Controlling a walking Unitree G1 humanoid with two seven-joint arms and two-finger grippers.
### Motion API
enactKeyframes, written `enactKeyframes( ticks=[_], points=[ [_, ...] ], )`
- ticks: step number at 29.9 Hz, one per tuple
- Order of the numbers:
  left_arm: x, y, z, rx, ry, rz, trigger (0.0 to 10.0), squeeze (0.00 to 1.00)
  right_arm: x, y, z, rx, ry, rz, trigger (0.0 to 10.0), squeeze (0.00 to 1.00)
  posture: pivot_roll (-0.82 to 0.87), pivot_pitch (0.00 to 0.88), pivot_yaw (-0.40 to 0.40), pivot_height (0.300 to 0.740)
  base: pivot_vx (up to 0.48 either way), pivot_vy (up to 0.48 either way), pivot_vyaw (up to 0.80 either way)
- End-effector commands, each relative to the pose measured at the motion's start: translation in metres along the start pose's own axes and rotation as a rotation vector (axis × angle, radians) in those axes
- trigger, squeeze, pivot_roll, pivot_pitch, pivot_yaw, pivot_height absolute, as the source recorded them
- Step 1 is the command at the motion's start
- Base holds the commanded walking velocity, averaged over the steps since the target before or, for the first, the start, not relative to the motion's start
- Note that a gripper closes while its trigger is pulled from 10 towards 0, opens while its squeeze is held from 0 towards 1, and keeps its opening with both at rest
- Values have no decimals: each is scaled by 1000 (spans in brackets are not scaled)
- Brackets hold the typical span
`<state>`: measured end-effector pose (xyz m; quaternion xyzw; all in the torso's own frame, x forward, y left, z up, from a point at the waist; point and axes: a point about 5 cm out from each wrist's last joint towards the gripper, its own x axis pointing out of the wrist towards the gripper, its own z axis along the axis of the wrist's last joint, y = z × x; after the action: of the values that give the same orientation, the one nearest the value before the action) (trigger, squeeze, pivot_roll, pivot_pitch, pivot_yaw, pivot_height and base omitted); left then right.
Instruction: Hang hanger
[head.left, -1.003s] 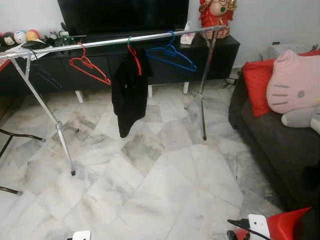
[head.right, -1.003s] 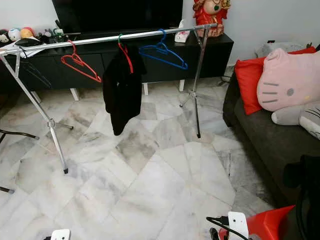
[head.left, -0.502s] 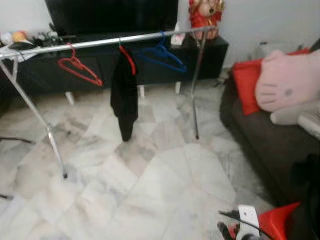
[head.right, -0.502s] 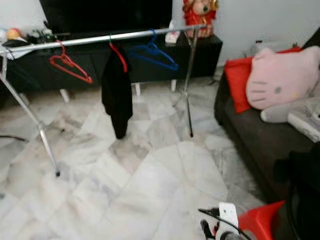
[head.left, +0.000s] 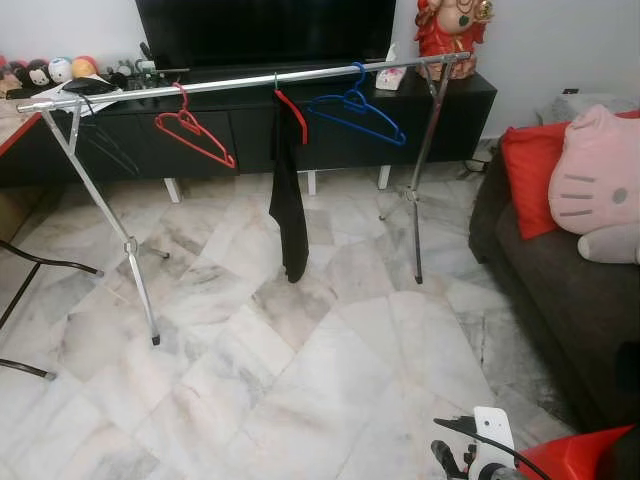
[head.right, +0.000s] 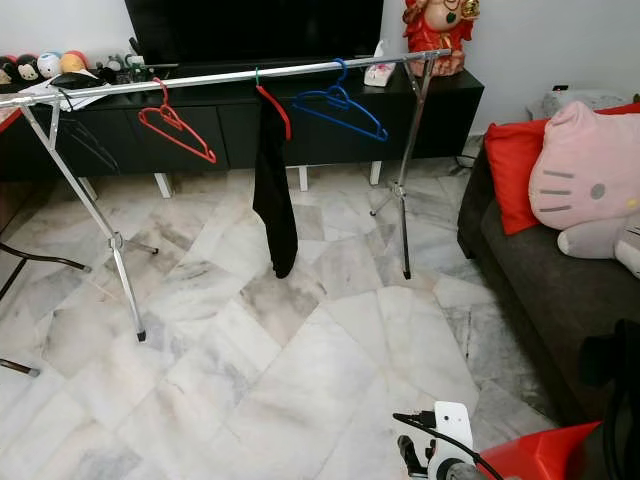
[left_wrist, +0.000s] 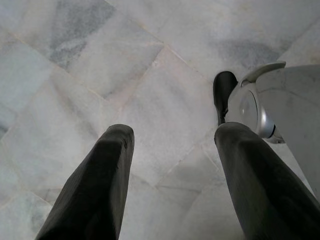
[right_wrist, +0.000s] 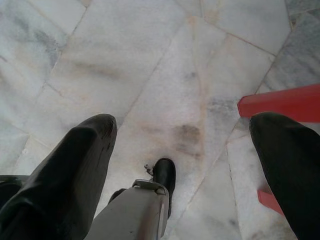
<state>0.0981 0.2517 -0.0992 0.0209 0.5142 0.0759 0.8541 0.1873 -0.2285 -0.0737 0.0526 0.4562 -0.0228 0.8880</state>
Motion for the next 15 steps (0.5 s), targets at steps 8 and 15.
enactKeyframes(
  ticks=[8, 15],
  points=[
    [-2, 4, -1, -22, -53, 44, 10000, 0, -1, -1, 1, -83, -13, -11, 10000, 0, -68, 0, 10, 740, 0, 0, 0],
    [-5, 7, 9, -142, -211, 96, 10000, 0, -3, -5, 9, 9, -157, -92, 10000, 0, -65, 0, -1, 740, 0, 0, 0]
  ],
)
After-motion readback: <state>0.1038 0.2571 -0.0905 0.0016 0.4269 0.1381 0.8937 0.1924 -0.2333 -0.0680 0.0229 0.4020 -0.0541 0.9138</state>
